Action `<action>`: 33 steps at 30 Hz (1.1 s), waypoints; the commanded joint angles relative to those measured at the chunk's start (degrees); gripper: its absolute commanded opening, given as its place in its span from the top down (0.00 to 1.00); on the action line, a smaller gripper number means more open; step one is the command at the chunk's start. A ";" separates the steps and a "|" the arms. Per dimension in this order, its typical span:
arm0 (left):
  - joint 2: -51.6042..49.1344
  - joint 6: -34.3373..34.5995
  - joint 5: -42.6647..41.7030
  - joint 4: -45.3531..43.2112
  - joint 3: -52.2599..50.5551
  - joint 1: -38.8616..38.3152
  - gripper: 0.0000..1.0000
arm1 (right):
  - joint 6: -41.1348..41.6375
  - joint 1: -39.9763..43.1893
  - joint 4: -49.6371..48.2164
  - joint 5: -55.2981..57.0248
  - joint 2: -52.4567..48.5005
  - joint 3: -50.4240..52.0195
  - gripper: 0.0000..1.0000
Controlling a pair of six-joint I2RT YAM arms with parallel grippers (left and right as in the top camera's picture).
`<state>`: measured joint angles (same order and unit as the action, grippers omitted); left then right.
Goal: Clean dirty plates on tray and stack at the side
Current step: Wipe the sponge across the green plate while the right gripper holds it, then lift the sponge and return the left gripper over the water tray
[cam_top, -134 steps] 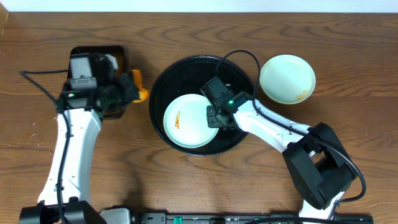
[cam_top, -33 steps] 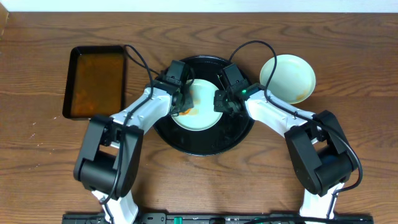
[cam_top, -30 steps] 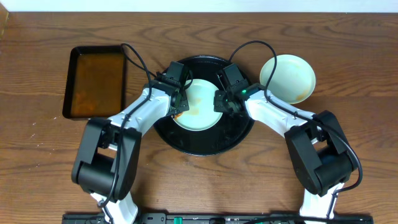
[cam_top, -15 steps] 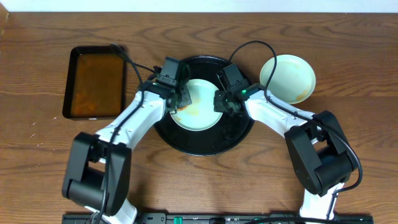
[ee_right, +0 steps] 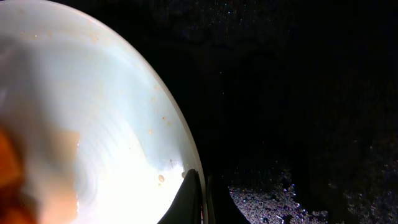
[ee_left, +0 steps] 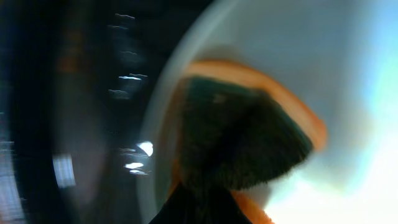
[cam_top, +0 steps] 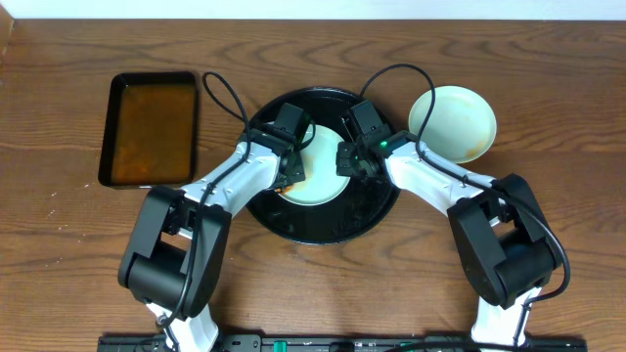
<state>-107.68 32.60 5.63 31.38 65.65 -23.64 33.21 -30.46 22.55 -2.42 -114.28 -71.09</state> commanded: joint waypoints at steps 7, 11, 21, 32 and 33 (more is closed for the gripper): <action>7.21 -2.54 16.02 3.72 -0.79 2.40 0.92 | -1.18 -0.33 1.09 2.64 -2.10 0.63 0.99; 13.51 -2.49 13.94 3.52 -0.79 2.49 0.92 | -1.16 -0.33 1.09 2.64 -2.10 0.63 0.99; 21.46 -2.54 -0.76 2.27 -0.81 9.40 0.92 | -1.16 -0.33 1.49 2.60 -2.10 0.63 0.67; 21.18 -2.56 -10.40 5.01 -1.36 18.60 0.93 | -1.14 2.14 0.76 1.38 -2.60 0.50 0.75; 21.18 -2.56 -10.40 5.03 -1.36 18.58 0.93 | -1.11 2.14 0.66 0.31 -2.95 0.50 0.77</action>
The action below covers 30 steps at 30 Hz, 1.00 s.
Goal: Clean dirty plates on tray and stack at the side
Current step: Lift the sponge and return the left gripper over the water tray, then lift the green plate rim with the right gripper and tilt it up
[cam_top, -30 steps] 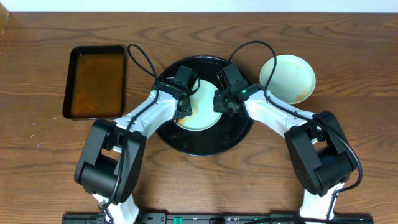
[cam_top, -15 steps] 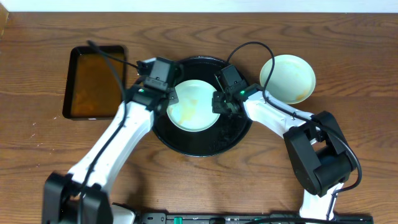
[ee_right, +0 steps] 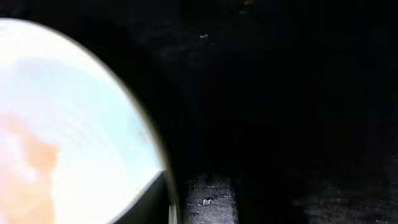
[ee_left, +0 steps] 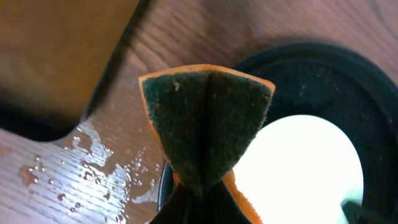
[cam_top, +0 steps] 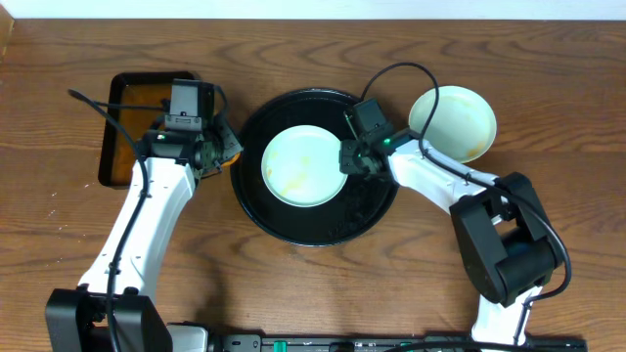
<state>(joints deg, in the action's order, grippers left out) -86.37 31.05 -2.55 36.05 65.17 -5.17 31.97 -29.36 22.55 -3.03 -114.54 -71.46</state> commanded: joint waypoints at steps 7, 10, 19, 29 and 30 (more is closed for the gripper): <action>-0.13 -1.01 -2.21 0.68 -0.87 0.13 0.92 | 2.49 1.05 -1.07 -9.75 -6.56 0.87 0.99; -0.13 -1.01 -2.19 1.25 -0.87 0.13 0.92 | 2.71 1.62 -0.85 -10.71 -6.12 0.85 0.99; -0.13 -2.64 -2.16 2.58 -0.87 0.13 0.92 | -1.44 5.62 -4.17 -26.56 -4.39 0.81 0.99; -0.13 -2.95 -1.95 3.76 -0.87 0.13 0.92 | -10.60 9.79 -6.27 -42.51 -0.26 0.81 0.99; -0.13 -2.95 -1.95 3.78 -0.87 0.13 0.92 | -10.60 9.79 -6.36 -43.58 -0.22 0.81 0.99</action>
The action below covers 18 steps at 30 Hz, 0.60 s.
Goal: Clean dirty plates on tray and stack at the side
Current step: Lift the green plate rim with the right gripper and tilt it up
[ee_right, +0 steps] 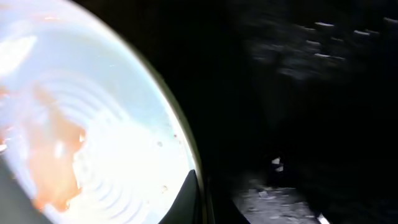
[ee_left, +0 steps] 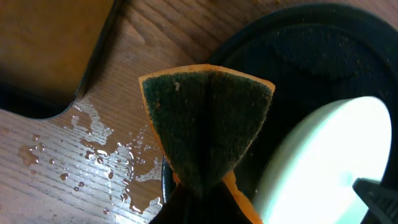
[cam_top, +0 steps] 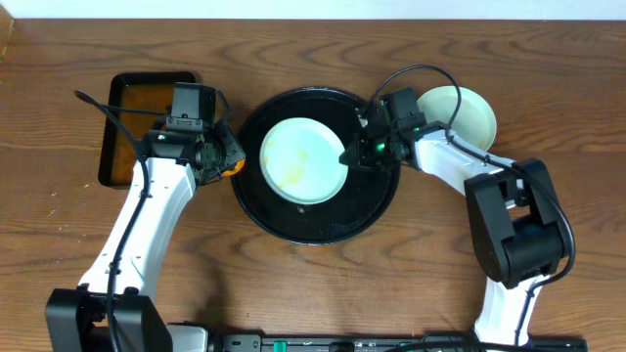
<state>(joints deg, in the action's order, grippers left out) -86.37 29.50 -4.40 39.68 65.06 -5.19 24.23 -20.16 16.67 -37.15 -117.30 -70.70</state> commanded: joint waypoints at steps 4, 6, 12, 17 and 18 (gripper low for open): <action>-0.13 -1.40 -0.09 0.17 -0.76 0.15 0.92 | -2.69 0.61 -0.68 -11.17 2.54 0.04 0.99; -0.13 -1.42 -0.09 0.22 -0.76 0.15 0.92 | -2.38 0.76 -1.14 -11.13 2.56 0.04 0.99; -0.13 -1.42 -0.07 0.74 -0.76 0.15 0.92 | 1.64 1.33 -5.60 -15.98 2.56 0.04 0.99; -0.13 -1.42 -0.09 0.79 -0.76 0.15 0.92 | 15.47 1.92 -4.74 -18.47 2.56 0.04 0.99; -0.13 -1.42 -0.09 0.79 -0.76 0.15 0.92 | 17.90 2.10 -4.35 -19.04 2.56 0.04 0.99</action>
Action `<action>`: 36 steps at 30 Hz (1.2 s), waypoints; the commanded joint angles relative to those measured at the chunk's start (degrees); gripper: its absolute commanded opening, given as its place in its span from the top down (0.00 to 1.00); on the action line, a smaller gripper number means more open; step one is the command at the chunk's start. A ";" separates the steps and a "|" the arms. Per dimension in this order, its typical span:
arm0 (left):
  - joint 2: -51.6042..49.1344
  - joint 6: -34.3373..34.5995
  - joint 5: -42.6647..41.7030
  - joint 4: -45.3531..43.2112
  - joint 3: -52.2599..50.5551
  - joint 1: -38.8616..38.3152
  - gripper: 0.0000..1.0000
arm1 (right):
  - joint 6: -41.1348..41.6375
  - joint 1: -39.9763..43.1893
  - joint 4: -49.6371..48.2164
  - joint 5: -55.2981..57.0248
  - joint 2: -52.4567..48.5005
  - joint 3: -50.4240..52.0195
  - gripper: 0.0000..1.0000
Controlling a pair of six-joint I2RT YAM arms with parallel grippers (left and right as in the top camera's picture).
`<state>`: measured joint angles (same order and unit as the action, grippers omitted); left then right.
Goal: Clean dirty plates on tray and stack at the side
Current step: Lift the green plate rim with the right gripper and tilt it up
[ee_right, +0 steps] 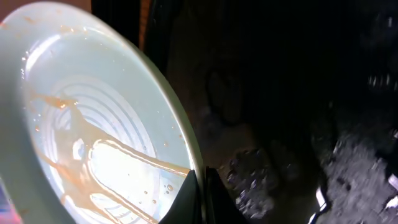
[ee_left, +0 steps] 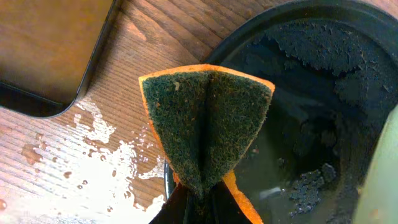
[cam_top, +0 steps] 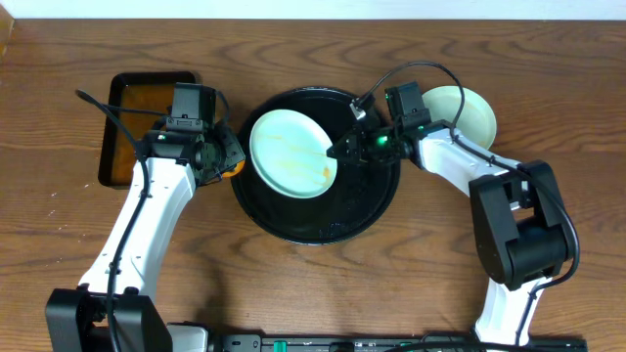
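Observation:
A pale green plate (cam_top: pixel 290 154) streaked with orange sauce is tilted up on edge over the round black tray (cam_top: pixel 318 220). My right gripper (cam_top: pixel 339 152) is shut on the plate's right rim; the wrist view shows the sauce running down the plate (ee_right: pixel 93 137) and the fingers (ee_right: pixel 200 202) pinching the rim. My left gripper (cam_top: pixel 221 162) hovers at the tray's left edge, shut on a folded orange-and-green sponge (ee_left: pixel 205 124). A second pale plate (cam_top: pixel 468 115) lies on the table at the right, beside the tray.
A rectangular black pan (cam_top: pixel 147 127) of brown liquid sits at the left. Water is spilled on the wood (ee_left: pixel 93 162) between pan and tray. Wet dark residue lies on the tray floor (ee_left: pixel 311 118). Arm cables loop above the tray's far edge.
My right gripper has tipped the plate further up on its rim and shifted it left; sauce now streams down its face. My left gripper with the sponge has stayed at the tray's left edge.
First the sponge in my left gripper was pressed on the plate in the tray while my right gripper held the rim. Then the left arm was off to the left by the pan. After that the plate was lifted at its right side, and now stands steeply tilted.

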<state>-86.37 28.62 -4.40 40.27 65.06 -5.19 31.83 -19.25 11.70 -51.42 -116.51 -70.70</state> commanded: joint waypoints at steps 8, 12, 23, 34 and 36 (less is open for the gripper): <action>-0.13 -0.55 -0.09 0.22 -0.76 0.15 0.92 | 26.56 2.36 0.72 -11.74 1.77 0.04 0.99; -0.13 -0.55 -0.09 0.22 -0.76 0.15 0.92 | 31.91 2.75 0.70 -15.17 1.77 0.04 0.99; -0.13 -0.52 -0.09 0.24 -0.76 0.15 0.92 | 52.57 3.04 0.72 -24.00 1.77 0.04 0.98; -0.13 -0.52 -0.09 0.22 -0.76 0.15 0.92 | 55.63 3.10 -3.80 -24.48 1.77 0.04 0.98; -0.13 -0.55 -0.09 0.24 -0.76 0.15 0.92 | 54.34 3.10 -3.80 -23.39 1.77 0.04 0.98</action>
<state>-86.37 28.47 -4.38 40.32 65.06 -5.19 86.48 -16.32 7.88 -74.61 -116.40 -70.65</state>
